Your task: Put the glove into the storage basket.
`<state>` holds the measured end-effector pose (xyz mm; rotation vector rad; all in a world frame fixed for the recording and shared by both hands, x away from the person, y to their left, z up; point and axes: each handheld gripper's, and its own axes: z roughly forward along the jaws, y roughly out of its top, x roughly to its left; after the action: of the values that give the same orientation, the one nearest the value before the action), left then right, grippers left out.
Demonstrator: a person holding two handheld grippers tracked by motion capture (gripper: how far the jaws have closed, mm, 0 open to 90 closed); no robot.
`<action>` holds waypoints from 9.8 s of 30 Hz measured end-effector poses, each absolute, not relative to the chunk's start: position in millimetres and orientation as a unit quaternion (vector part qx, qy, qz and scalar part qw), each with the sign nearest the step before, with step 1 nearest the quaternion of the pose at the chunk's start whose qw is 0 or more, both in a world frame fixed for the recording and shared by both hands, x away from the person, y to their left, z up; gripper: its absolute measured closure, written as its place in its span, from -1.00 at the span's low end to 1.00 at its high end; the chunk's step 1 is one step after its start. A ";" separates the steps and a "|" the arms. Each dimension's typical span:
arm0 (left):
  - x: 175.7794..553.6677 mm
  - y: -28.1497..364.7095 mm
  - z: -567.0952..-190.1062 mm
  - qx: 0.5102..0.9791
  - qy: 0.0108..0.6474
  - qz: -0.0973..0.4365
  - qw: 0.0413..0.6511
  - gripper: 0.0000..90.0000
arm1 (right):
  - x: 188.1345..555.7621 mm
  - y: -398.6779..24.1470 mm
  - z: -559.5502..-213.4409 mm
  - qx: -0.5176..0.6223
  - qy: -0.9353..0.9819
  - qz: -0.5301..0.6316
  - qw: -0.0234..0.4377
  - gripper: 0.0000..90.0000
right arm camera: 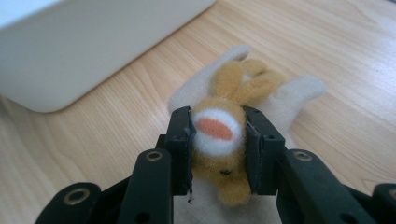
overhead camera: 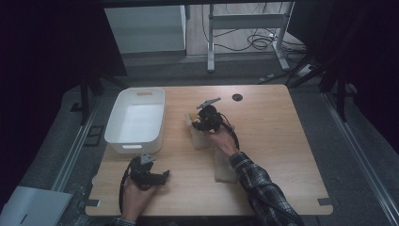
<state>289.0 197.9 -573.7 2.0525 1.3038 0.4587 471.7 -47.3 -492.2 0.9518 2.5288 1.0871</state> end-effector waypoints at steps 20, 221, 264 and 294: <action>289.0 197.8 -573.5 0.784 0.498 0.175 0.327 -0.96 | 425.5 -93.0 -448.9 0.331 0.850 0.390 0.125 0.45; 387.0 22.8 -532.7 0.874 0.351 0.101 0.320 -1.00 | 346.9 -266.3 -551.4 0.446 0.803 0.332 0.214 -0.67; 389.3 41.2 -523.2 0.880 0.365 0.069 0.297 0.26 | 346.9 -266.2 -551.5 0.445 0.803 0.332 0.214 -0.67; 403.1 96.1 -466.7 0.847 0.426 0.113 0.297 0.24 | 347.1 -266.2 -551.5 0.444 0.804 0.332 0.214 -0.67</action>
<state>403.1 96.1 -466.7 2.2532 1.1314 0.3018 347.1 -266.2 -551.5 1.2330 2.2299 0.9214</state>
